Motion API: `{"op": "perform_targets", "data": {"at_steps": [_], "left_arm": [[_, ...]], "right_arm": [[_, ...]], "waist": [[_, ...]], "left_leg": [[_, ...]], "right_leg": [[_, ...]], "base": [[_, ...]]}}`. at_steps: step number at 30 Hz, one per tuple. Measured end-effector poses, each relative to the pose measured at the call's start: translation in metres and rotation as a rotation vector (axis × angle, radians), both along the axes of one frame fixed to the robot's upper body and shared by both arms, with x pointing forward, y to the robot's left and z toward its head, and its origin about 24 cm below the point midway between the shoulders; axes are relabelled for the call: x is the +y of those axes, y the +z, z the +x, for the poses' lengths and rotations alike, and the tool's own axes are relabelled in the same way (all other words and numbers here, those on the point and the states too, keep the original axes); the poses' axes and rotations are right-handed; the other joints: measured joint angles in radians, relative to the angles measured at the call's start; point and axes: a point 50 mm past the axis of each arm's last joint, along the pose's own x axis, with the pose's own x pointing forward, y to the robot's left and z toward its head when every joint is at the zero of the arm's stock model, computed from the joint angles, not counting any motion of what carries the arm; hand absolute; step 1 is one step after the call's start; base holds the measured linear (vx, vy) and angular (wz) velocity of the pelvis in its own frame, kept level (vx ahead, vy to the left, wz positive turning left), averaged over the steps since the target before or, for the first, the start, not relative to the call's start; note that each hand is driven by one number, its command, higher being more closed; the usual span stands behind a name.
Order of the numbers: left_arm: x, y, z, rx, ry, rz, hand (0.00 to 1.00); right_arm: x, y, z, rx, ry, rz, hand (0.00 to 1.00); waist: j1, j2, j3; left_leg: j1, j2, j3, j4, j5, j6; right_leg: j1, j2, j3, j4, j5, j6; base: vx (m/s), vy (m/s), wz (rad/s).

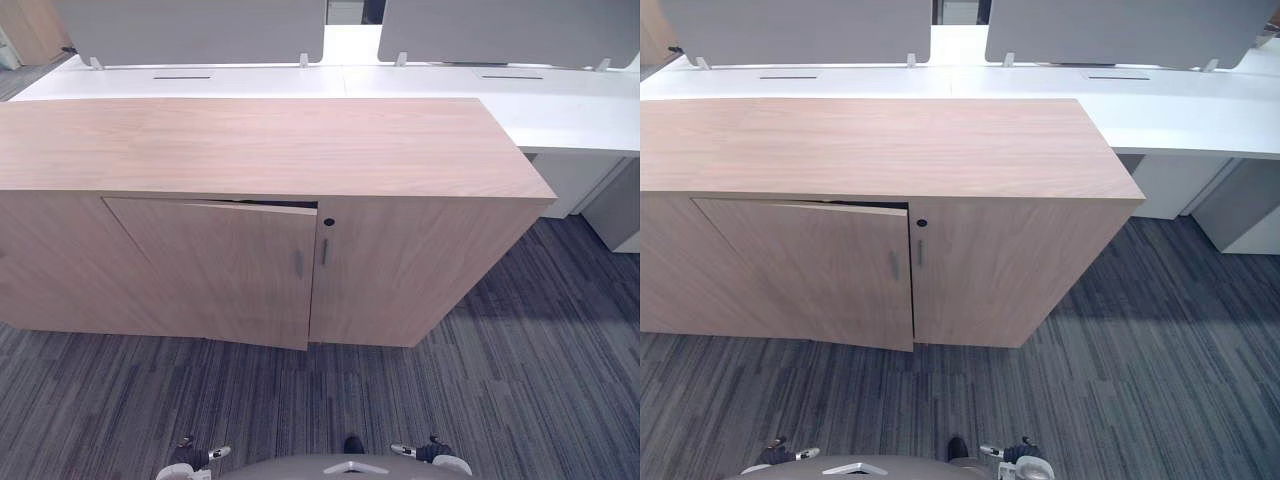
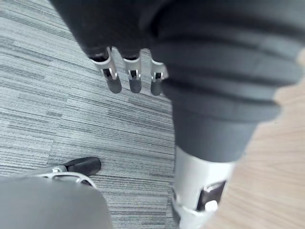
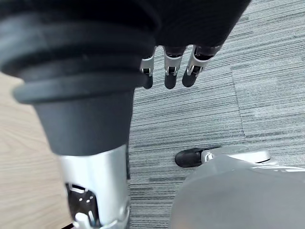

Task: Walk over to the cabinet, pick up the folder, carry it to the office cabinet, place the folder inside the office cabinet, then close the office cabinet door

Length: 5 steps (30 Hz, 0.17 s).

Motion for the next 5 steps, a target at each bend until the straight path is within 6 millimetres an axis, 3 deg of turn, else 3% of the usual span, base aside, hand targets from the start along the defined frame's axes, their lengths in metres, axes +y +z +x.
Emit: {"op": "perform_targets", "data": {"at_steps": [5], "left_arm": [[0.0022, 0.0002, -0.0009, 0.004, -0.006, 0.007, 0.0]], "right_arm": [[0.0023, -0.0011, -0.0013, 0.008, -0.002, 0.007, 0.0]], "waist": [[0.002, -0.01, -0.006]], "left_leg": [[0.001, -0.012, -0.017, -0.007, 0.005, 0.003]], "right_leg": [[0.006, -0.013, -0.018, 0.002, 0.002, 0.007]], "base": [[-0.02, -0.001, 0.09]]}}
